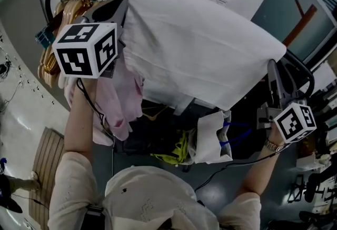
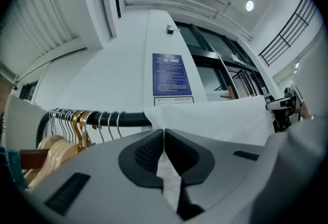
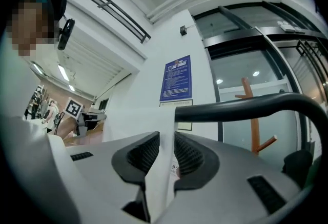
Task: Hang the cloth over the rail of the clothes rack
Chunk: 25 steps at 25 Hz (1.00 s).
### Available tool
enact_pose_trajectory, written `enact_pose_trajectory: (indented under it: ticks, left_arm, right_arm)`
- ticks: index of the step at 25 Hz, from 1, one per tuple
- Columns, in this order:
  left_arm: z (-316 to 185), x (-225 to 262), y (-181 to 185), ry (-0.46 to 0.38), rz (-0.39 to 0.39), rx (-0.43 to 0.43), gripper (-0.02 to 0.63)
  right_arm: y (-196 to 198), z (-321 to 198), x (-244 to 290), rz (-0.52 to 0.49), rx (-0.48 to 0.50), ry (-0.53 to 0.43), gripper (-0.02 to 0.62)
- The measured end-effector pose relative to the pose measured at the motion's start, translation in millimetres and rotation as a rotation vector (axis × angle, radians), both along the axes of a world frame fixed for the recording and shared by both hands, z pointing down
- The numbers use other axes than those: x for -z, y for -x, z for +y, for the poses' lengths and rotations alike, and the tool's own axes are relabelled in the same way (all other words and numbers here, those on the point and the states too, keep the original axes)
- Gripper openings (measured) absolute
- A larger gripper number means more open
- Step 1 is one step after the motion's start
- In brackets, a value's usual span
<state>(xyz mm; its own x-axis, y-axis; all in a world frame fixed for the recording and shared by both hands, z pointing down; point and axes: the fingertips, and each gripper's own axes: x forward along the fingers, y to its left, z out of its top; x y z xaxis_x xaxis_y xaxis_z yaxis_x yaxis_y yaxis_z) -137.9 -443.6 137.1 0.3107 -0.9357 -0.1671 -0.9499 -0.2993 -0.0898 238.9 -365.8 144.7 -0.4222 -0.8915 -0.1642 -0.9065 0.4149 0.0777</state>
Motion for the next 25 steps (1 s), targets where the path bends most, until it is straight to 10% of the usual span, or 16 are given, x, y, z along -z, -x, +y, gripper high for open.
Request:
enact_pose_trajectory:
  ticks: [15,25]
  left_arm:
    - [-6,57,-16,-0.039,-0.193,-0.027,0.021]
    - [2,50,0,-0.161,-0.376,0.205,0.102]
  right_arm:
    - [-10,12,39,-0.06,-0.104,-0.093,0.021]
    - [-5,4,6,-0.039,-0.154,-0.038,0.025]
